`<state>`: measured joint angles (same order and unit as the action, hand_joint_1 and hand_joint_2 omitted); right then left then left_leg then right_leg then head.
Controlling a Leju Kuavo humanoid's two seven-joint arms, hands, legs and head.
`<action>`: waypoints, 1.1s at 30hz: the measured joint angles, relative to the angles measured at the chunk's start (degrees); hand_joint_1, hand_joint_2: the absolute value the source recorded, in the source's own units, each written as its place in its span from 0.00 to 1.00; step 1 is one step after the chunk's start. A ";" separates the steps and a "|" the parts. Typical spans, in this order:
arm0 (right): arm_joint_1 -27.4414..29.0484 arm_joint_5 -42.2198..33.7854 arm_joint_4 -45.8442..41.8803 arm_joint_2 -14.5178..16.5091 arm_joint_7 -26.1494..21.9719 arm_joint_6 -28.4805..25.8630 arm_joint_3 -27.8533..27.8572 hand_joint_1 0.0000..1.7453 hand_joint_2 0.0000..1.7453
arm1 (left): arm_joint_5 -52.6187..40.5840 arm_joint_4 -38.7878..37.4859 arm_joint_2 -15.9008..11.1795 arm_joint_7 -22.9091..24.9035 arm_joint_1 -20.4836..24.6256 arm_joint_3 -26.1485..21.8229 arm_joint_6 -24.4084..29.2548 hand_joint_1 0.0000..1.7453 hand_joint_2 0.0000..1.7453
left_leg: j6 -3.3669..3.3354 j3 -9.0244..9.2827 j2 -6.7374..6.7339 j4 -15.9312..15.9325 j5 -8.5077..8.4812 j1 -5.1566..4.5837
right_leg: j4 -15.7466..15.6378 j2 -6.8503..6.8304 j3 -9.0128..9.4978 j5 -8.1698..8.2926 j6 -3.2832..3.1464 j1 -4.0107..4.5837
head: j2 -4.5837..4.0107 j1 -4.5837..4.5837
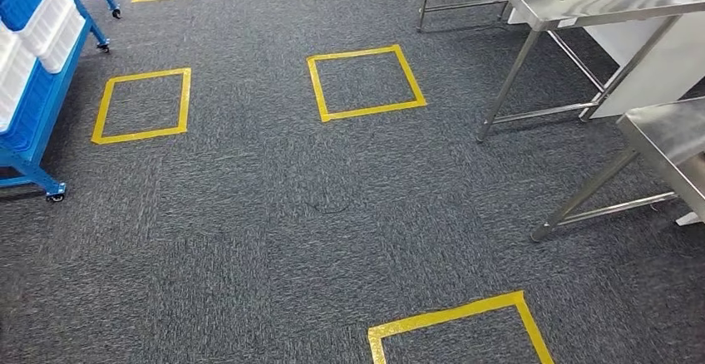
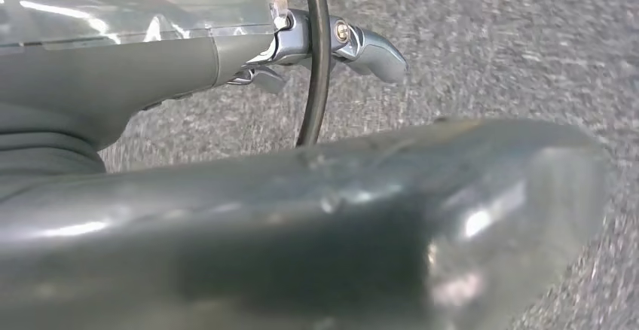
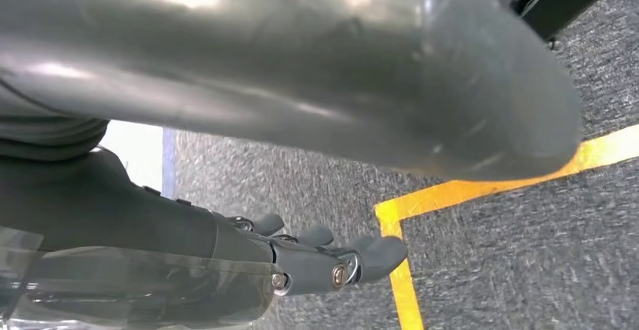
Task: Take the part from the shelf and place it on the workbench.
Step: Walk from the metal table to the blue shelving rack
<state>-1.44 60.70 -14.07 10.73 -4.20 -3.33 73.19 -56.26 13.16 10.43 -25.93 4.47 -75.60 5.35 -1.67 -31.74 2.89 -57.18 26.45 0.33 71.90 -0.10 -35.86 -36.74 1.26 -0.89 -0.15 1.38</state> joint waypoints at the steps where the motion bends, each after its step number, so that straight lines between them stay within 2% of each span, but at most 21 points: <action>1: 0.03 0.05 0.00 0.00 -0.03 0.07 0.00 0.00 0.00 | -0.01 0.00 0.01 -0.01 -0.04 0.00 -0.01 0.00 0.00 | 0.03 0.10 0.84 -0.05 0.02 -0.02 | -2.71 0.35 0.99 2.26 -0.17 0.00 | 0.00 0.00; 3: 0.15 0.21 -0.01 -0.03 -0.08 0.17 0.00 0.00 0.00 | -0.05 0.00 0.07 -0.09 -0.01 0.00 -0.03 0.00 0.00 | 0.31 0.04 2.35 -0.33 0.12 -0.04 | -10.04 3.08 3.91 6.23 -0.60 -0.10 | 0.00 0.00; 5: 0.19 0.44 -0.01 -0.06 -0.11 0.28 0.00 0.00 0.00 | -0.10 0.00 0.13 -0.21 0.09 0.00 -0.04 0.00 0.00 | 0.99 -0.42 3.73 -0.57 0.08 0.09 | -13.72 5.31 5.29 7.35 -0.97 -0.05 | 0.00 0.01; 7: 0.05 0.56 0.00 -0.07 -0.13 0.32 -0.02 0.00 0.00 | -0.11 0.00 0.13 -0.30 0.01 0.00 -0.04 0.00 0.00 | 1.80 -0.83 5.00 -0.47 -0.14 0.29 | -14.08 4.54 5.46 7.36 -1.41 0.05 | 0.00 0.02; 8: 0.01 0.59 0.01 -0.07 -0.13 0.33 -0.03 0.00 0.00 | -0.12 0.00 0.12 -0.33 -0.08 0.00 -0.04 0.00 0.00 | 2.08 -0.99 4.44 -0.69 0.02 0.29 | -14.41 3.76 5.66 7.50 -1.75 -0.01 | 0.00 0.02; 9: 0.04 0.62 0.01 -0.07 -0.13 0.40 -0.04 0.00 0.00 | -0.12 0.00 0.12 -0.34 -0.11 0.00 -0.04 0.00 0.00 | 2.33 -1.49 3.06 -1.73 0.75 0.21 | -14.80 2.88 5.90 7.66 -2.18 -0.08 | 0.00 0.04; 11: 0.27 0.70 0.01 -0.07 -0.11 0.69 -0.05 0.00 0.00 | -0.15 0.00 0.13 -0.33 0.03 0.01 -0.05 0.00 0.00 | 2.73 -4.01 -0.65 -7.15 4.01 0.16 | -15.34 0.94 6.22 7.78 -2.89 0.00 | 0.00 0.08; 13: 0.43 0.81 0.00 -0.08 -0.04 1.02 -0.04 0.00 0.00 | -0.17 0.00 0.14 -0.32 0.15 0.02 -0.07 0.00 0.00 | 3.20 -7.53 -2.03 -14.49 7.37 0.45 | -15.35 -0.93 6.23 7.65 -3.17 0.25 | 0.00 0.09; 14: 0.41 0.87 -0.01 -0.08 0.00 1.11 -0.03 0.00 0.00 | -0.18 0.00 0.14 -0.32 0.12 0.02 -0.06 0.00 0.00 | 3.41 -8.44 -2.24 -16.51 7.83 0.63 | -15.32 -1.79 6.23 7.56 -3.16 0.31 | 0.00 0.09; 15: 0.37 0.93 0.00 -0.08 0.04 1.17 -0.03 0.00 0.00 | -0.17 0.00 0.11 -0.32 0.04 0.01 -0.05 0.00 0.00 | 3.57 -8.19 -2.45 -16.26 7.14 0.77 | -15.28 -2.60 6.29 7.44 -3.07 0.32 | 0.00 0.10; 16: 0.32 0.97 0.01 -0.08 0.07 1.21 -0.03 0.00 0.00 | -0.17 0.00 0.08 -0.32 -0.04 0.01 -0.03 0.00 0.00 | 3.68 -6.78 -2.90 -13.80 5.57 0.88 | -15.20 -3.35 6.42 7.28 -2.90 0.30 | 0.00 0.10; 18: 0.28 1.05 0.02 -0.07 0.08 1.22 -0.02 0.00 0.00 | -0.17 0.00 -0.01 -0.33 -0.02 0.00 -0.01 0.00 0.00 | 3.63 -2.45 -5.52 -5.95 2.19 0.81 | -14.86 -4.71 6.80 6.72 -2.33 0.42 | 0.00 0.11; 20: 0.26 1.10 0.02 -0.07 0.07 1.22 0.02 0.00 0.00 | -0.17 0.00 -0.04 -0.35 0.11 0.00 0.00 0.00 0.00 | 3.03 -0.14 -7.31 -1.59 0.97 0.48 | -14.49 -5.90 7.06 6.19 -1.68 0.68 | 0.00 0.05; 22: -0.06 1.13 0.02 -0.07 0.07 1.21 0.04 0.00 0.00 | -0.19 0.00 -0.07 -0.37 0.01 0.00 0.00 0.00 0.00 | 2.22 -0.14 -6.37 -1.13 0.92 0.19 | -14.46 -6.96 7.31 5.99 -1.08 0.65 | 0.00 0.00; 23: -0.25 1.14 0.02 -0.07 0.08 1.21 0.05 0.00 0.00 | -0.20 0.00 -0.09 -0.38 -0.09 0.00 0.00 0.00 0.00 | 1.84 -0.12 -5.79 -0.93 0.79 0.18 | -14.34 -6.73 7.45 5.76 -0.73 0.45 | 0.00 0.01; 25: -0.42 1.17 0.02 -0.08 0.09 1.21 0.07 0.00 0.00 | -0.20 0.01 -0.14 -0.41 -0.10 0.00 0.00 0.00 0.00 | 1.02 0.03 -4.57 -0.45 0.40 0.28 | -11.98 -4.02 6.55 3.91 -0.18 0.08 | 0.00 0.00; 27: -0.28 1.22 0.04 -0.08 0.09 1.22 0.08 0.00 0.00 | -0.20 0.02 -0.19 -0.45 0.10 0.00 0.01 0.00 0.00 | 0.52 -0.07 -3.34 -0.31 0.20 0.28 | -5.37 -0.89 3.14 0.39 -0.05 -0.02 | 0.00 0.01; 29: -0.21 1.34 0.09 -0.07 0.10 1.23 0.08 0.00 0.00 | -0.20 0.02 -0.27 -0.48 0.20 0.00 0.05 0.00 0.00 | 0.30 -0.13 -1.79 -0.34 0.17 0.10 | 0.81 -0.18 -0.46 -1.38 -0.13 0.02 | 0.00 0.02; 30: -0.20 1.40 0.11 -0.07 0.10 1.24 0.08 0.00 0.00 | -0.20 0.02 -0.29 -0.48 0.15 0.00 0.08 0.00 0.00 | 0.27 -0.07 -0.95 -0.36 0.18 0.02 | 1.43 -0.08 -1.15 -0.62 -0.27 0.06 | 0.00 0.02; 31: -0.20 1.47 0.14 -0.08 0.11 1.25 0.09 0.00 0.00 | -0.20 0.02 -0.31 -0.48 0.09 0.00 0.09 0.00 0.00 | 0.27 0.04 -0.10 -0.38 0.19 -0.03 | -0.23 0.10 -0.74 1.25 -0.51 0.12 | 0.00 0.02; 33: -0.16 1.55 0.15 -0.19 0.12 1.26 0.10 0.00 0.00 | -0.20 0.02 -0.25 -0.48 0.04 0.00 0.09 0.00 0.00 | 0.34 0.21 1.47 -0.41 0.22 -0.04 | -7.41 2.07 2.04 5.92 -1.32 0.35 | 0.00 0.02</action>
<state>-1.59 62.25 -13.92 10.54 -4.08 -2.08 73.29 -56.46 13.18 10.17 -26.40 4.51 -75.60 5.44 -1.33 -31.53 4.35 -57.59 26.67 0.29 64.49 1.98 -33.81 -30.82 -0.07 -0.54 -0.15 1.40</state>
